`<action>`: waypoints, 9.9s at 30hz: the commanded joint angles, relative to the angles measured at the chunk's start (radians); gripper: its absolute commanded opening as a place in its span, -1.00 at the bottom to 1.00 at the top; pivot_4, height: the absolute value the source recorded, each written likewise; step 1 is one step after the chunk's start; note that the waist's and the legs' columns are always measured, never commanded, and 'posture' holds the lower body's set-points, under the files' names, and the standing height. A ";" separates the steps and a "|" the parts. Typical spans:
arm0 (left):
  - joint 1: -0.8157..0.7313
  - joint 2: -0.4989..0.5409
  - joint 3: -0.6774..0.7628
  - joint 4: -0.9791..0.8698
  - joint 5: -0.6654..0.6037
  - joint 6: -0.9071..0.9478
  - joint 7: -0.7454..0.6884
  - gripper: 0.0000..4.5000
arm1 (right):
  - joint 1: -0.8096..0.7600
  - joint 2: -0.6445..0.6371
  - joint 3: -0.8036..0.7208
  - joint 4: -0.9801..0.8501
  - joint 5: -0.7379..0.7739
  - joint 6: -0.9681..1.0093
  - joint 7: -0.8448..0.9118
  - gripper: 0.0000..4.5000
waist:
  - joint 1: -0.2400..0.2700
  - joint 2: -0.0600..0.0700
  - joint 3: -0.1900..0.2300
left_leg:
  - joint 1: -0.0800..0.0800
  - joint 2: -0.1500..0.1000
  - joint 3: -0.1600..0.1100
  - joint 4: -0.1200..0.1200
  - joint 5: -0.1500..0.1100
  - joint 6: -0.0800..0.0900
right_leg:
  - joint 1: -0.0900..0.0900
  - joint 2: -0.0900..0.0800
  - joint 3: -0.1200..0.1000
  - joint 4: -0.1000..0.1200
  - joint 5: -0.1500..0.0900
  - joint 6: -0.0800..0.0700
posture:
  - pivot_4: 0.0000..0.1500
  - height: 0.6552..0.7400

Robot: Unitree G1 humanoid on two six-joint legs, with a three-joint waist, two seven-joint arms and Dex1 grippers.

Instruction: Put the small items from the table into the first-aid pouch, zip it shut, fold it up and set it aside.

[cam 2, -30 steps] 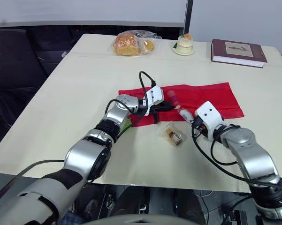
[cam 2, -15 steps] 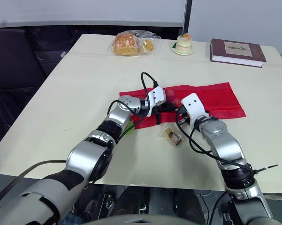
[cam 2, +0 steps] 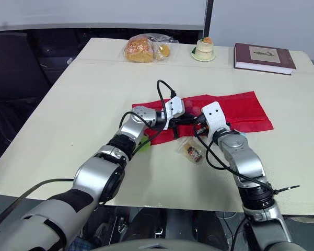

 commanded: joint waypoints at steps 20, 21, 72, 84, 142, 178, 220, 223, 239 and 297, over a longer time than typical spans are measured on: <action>-0.008 -0.014 0.011 -0.016 -0.019 -0.011 -0.008 -1.00 | 0.060 -0.053 -0.012 -0.076 0.005 -0.101 0.071 0.48 | -0.013 0.000 0.000 | 0.000 0.000 0.000 0.000 0.000 0.000 | -0.001 0.000 0.000 0.000 0.000 0.000 | 1.00 0.74; -0.009 -0.015 0.012 -0.015 -0.019 -0.010 -0.009 -1.00 | 0.071 -0.065 -0.014 -0.101 0.009 -0.088 0.080 0.48 | -0.014 0.000 0.000 | 0.000 0.000 0.000 0.000 0.000 0.000 | -0.001 0.000 0.000 0.000 0.000 0.000 | 1.00 0.74; -0.076 0.136 0.018 0.138 0.013 -0.102 -0.018 -1.00 | 0.534 -0.856 -0.957 -0.170 0.793 -0.259 1.097 0.99 | 0.001 0.000 0.001 | 0.001 0.001 0.000 -0.001 0.000 0.000 | 0.001 0.000 0.000 -0.001 0.000 0.000 | 1.00 0.74; -0.071 0.121 0.013 0.136 0.019 -0.112 -0.011 -1.00 | 0.523 -0.656 -0.565 -0.376 0.640 -0.344 0.809 0.99 | 0.004 -0.001 0.000 | 0.001 0.001 0.000 0.000 0.000 0.000 | 0.001 0.000 0.000 -0.001 0.000 0.000 | 1.00 0.74; 0.078 0.050 0.036 -0.111 -0.085 -0.065 -0.056 -1.00 | 0.227 -0.229 -0.060 -0.253 0.190 0.076 0.114 -0.62 | 0.003 0.000 0.000 | 0.000 0.000 -0.001 0.000 0.000 0.000 | 0.001 0.000 0.000 0.000 0.000 0.000 | 1.00 0.74; 0.168 0.070 -0.024 -0.213 -0.079 -0.062 -0.118 -1.00 | 0.047 0.083 -0.187 -0.017 0.217 -0.008 -0.094 -0.62 | -0.002 0.001 0.000 | 0.001 0.000 0.000 0.000 0.000 0.000 | 0.001 0.000 0.000 0.000 0.000 0.000 | 1.00 0.74; 0.102 0.084 -0.008 -0.090 -0.072 -0.106 -0.114 -1.00 | 0.214 -0.092 -0.068 -0.195 0.140 -0.065 -0.006 -0.97 | -0.017 0.001 0.000 | 0.000 0.001 -0.001 -0.001 0.000 0.000 | 0.001 0.000 0.000 -0.001 0.000 0.000 | 1.00 0.74; 0.101 0.084 -0.009 -0.091 -0.072 -0.106 -0.117 -1.00 | 0.204 -0.085 -0.056 -0.164 0.124 -0.082 -0.009 -0.97 | -0.017 0.001 0.000 | 0.000 0.001 -0.001 -0.001 0.000 0.000 | 0.001 0.000 0.000 -0.001 0.000 0.000 | 1.00 0.74; 0.115 0.085 -0.019 -0.110 -0.071 -0.109 -0.147 -1.00 | -0.013 0.013 -0.001 0.144 0.016 -0.316 -0.022 -0.97 | -0.022 0.001 0.000 | 0.000 0.001 0.000 -0.001 0.000 0.000 | 0.000 0.000 0.000 -0.001 0.000 0.000 | 1.00 0.74; 0.046 0.210 0.059 -0.279 -0.173 0.146 -0.290 0.98 | 0.937 -0.463 -0.857 -0.574 0.861 -0.523 0.572 1.00 | 0.007 0.001 0.000 | 0.000 0.002 0.000 0.000 0.000 0.000 | 0.002 0.000 0.000 -0.003 0.000 0.000 | 1.00 0.74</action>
